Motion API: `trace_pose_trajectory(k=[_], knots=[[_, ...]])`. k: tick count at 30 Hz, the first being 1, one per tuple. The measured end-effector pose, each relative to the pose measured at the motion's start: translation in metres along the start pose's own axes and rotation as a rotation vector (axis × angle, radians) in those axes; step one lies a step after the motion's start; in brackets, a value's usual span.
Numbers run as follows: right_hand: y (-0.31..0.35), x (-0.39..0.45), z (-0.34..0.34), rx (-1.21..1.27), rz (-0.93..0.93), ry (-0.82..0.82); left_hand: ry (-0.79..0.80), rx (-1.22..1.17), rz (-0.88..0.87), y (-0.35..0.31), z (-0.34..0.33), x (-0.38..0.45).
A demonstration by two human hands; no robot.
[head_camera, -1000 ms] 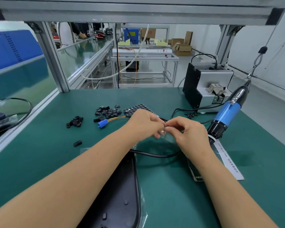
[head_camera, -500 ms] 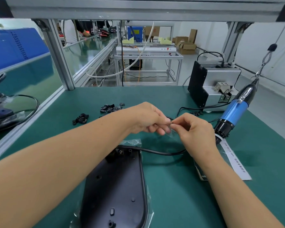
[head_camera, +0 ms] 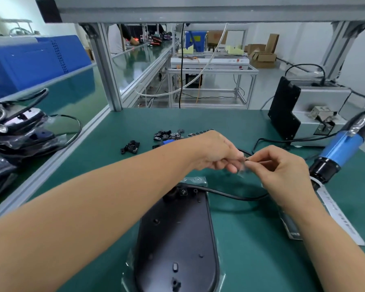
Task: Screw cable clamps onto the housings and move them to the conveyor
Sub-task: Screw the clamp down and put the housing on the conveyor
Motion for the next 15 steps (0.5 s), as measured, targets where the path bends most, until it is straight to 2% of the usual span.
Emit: trace_pose_trajectory(k=[5, 9, 13, 15], knots=[[0.005, 0.000, 0.005, -0.028, 0.077, 0.058, 0.014, -0.012, -0.012, 0.008, 0.005, 0.002], [0.012, 0.000, 0.015, 0.039, 0.043, 0.087, 0.037, 0.065, -0.023, 0.013, 0.006, -0.001], [0.027, -0.006, 0.016, 0.200, -0.098, 0.234, 0.107, 0.416, -0.086, 0.008, 0.022, -0.015], [0.036, -0.015, 0.012, 0.228, -0.165, 0.306, -0.004, 0.548, -0.156, 0.007, 0.040, -0.028]])
Point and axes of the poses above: each hand's wrist, its own x-axis towards the middle knuckle, its own z-axis out of the back of the hand, y = z × x, the point moved 1 cm from there along x, towards the middle knuckle, and after that the axes turned 4 degrees about -z, right-handed, at the moved point
